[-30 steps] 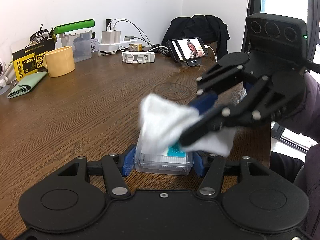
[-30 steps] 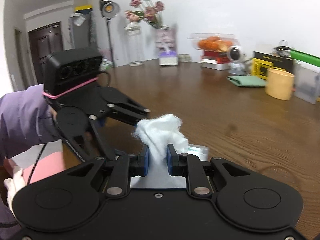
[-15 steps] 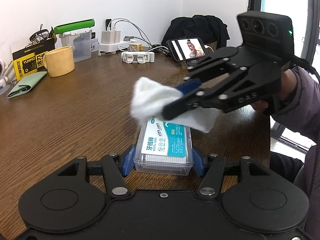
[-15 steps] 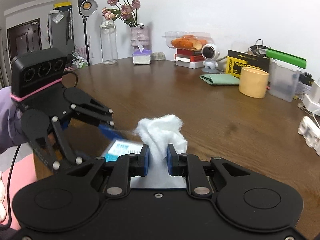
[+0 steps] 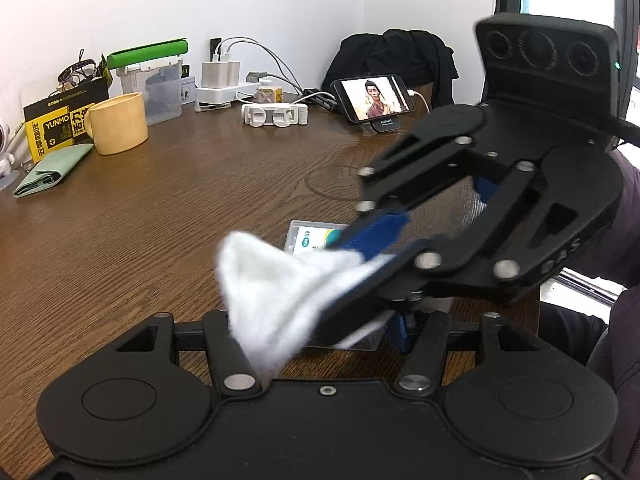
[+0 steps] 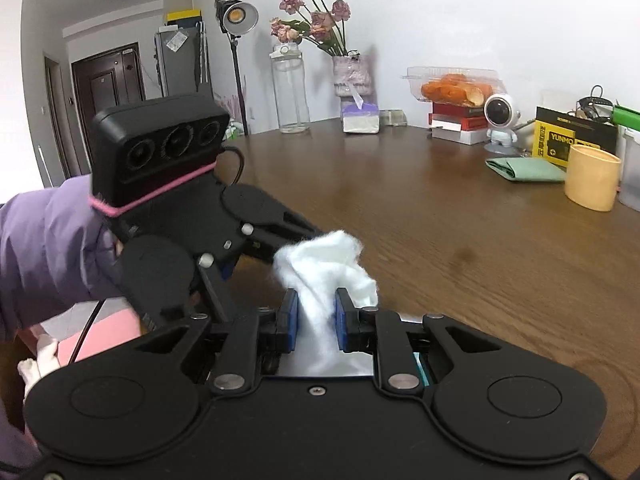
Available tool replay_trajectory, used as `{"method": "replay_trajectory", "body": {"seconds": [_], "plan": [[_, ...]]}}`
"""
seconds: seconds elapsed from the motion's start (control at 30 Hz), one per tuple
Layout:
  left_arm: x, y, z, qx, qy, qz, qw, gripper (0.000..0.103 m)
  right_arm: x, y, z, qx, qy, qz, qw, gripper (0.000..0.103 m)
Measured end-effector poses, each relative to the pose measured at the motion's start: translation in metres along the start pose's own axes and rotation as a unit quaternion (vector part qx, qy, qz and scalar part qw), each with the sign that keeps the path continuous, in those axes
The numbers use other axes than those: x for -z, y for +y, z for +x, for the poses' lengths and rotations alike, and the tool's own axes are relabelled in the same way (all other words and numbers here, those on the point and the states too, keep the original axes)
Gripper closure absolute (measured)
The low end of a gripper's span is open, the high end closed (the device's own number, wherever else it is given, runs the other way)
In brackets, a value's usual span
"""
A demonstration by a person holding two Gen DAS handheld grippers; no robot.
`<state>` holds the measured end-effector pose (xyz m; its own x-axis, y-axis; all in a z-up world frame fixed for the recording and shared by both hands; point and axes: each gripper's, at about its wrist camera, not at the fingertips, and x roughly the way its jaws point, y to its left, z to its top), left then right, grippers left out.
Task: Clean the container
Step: 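Lift the tissue off the box lid with the right gripper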
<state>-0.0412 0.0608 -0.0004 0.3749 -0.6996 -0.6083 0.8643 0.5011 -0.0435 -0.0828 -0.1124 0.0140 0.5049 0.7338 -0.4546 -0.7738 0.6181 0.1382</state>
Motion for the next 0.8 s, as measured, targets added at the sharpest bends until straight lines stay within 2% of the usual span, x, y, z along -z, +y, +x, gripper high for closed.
{"method": "replay_trajectory", "body": {"seconds": [0.07, 0.3, 0.53, 0.63, 0.8], "plan": [[0.0, 0.0, 0.0, 0.0, 0.0, 0.0, 1.0, 0.046, -0.004, 0.0, 0.003, 0.011, -0.006, -0.004, 1.0, 0.084], [0.0, 0.0, 0.0, 0.0, 0.0, 0.0, 1.0, 0.046, -0.012, -0.011, -0.018, 0.095, -0.053, 0.0, 0.994, 0.085], [0.0, -0.002, 0.0, 0.0, 0.0, 0.0, 1.0, 0.046, 0.004, -0.028, -0.035, 0.133, -0.026, 0.01, 0.991, 0.085], [0.0, -0.002, 0.0, 0.0, 0.0, 0.0, 1.0, 0.046, 0.012, -0.032, -0.034, 0.119, -0.015, 0.025, 0.992, 0.085], [0.0, -0.002, 0.0, 0.0, 0.0, 0.001, 1.0, 0.046, 0.014, -0.018, -0.023, 0.061, -0.007, 0.026, 0.998, 0.085]]}}
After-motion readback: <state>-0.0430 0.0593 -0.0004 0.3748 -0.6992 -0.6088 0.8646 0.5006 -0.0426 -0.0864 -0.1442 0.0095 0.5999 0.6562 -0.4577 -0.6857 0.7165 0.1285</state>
